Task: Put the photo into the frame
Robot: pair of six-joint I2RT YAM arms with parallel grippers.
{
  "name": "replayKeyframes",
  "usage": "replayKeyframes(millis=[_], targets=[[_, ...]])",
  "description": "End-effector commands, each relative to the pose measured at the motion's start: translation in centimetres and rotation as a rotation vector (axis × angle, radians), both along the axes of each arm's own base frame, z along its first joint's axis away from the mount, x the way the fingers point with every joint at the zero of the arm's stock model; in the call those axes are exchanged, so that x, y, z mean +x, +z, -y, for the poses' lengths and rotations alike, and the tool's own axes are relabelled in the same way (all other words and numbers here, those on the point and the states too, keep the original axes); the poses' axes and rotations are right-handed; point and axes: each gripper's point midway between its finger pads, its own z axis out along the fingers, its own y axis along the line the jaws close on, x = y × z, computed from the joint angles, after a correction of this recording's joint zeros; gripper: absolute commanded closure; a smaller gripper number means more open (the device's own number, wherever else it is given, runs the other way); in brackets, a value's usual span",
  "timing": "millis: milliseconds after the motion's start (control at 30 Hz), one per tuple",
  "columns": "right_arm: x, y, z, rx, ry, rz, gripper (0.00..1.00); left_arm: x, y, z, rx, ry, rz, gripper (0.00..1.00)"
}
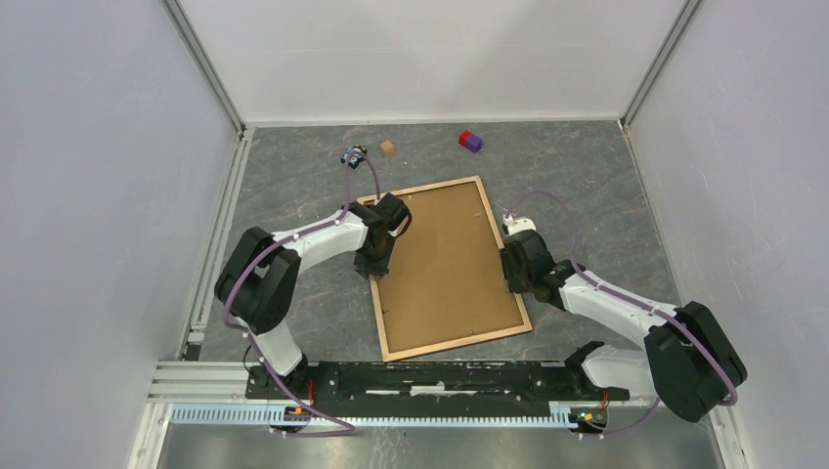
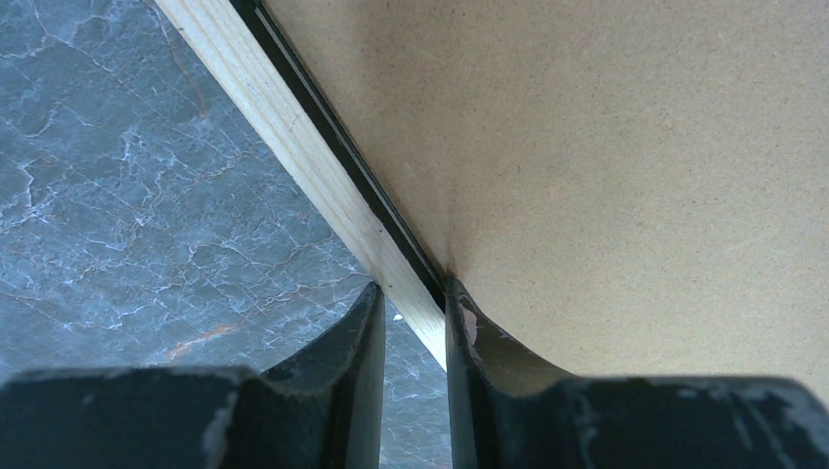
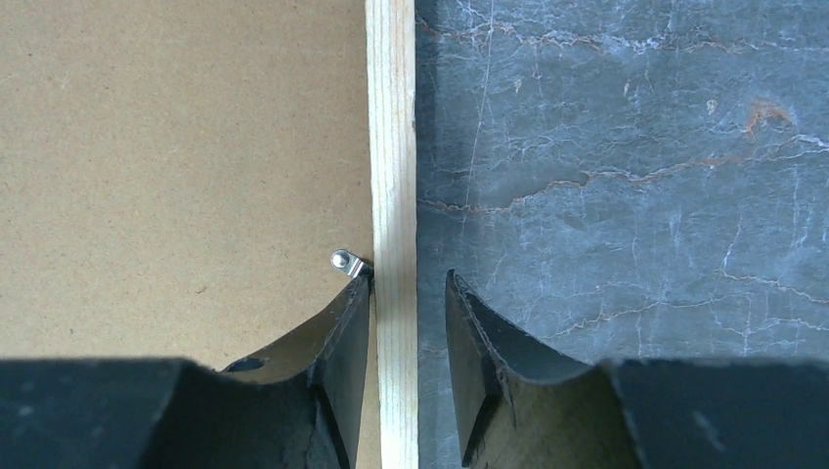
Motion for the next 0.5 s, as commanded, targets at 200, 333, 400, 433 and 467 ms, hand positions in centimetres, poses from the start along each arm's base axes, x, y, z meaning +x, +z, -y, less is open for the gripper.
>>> replayKeyframes(millis=[200,333,400,433,467], targets=[[-0.63,-0.72,1.69,-0.045,-0.018,0.023,0.72,0.03,0.10,0.80,-0.026,-0.051,-0.022,0.98],[-0.28,-0.91,1.92,-0.043,-0.019,0.069,0.86,0.11,0.10,0.95,-0.030,-0.054,-0.023,0.98],[-0.45,-1.23,1.97,-0.044,-0.019,0.061,0.90,0.11,0.14,0.96,-0.031,-0.056,-0.023,0.98],[-0.57,-1.25,1.92,-0.039,-0.020,0.056,0.90,0.12,0.15,0.90,-0.030,-0.056,-0.022,0.98],[-0.69,-1.22,1.72,-0.026,-0.015,0.055,0.89,0.10,0.14,0.83,-0.028,-0.056,-0.022,0.98]])
